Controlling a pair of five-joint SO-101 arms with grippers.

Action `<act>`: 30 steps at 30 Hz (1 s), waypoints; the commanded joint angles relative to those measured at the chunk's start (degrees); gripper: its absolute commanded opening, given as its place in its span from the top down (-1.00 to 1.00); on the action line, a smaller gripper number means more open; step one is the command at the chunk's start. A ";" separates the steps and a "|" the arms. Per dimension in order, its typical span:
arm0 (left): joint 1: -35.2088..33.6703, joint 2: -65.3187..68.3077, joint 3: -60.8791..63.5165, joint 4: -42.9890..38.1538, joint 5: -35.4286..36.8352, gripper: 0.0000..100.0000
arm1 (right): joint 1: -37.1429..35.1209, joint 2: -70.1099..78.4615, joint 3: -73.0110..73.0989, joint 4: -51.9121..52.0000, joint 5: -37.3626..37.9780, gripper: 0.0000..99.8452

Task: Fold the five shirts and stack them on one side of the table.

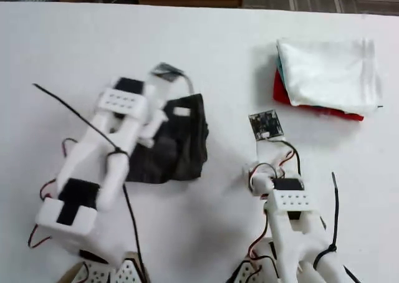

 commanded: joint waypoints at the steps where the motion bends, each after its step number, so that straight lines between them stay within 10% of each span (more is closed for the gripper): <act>1: -6.33 -2.64 2.86 -0.97 0.00 0.95 | -0.84 -1.45 -10.73 6.11 -0.44 0.96; 30: -19.96 -20.92 25.45 -12.13 -3.34 0.95 | -26.42 64.22 -99.69 37.93 -10.64 0.96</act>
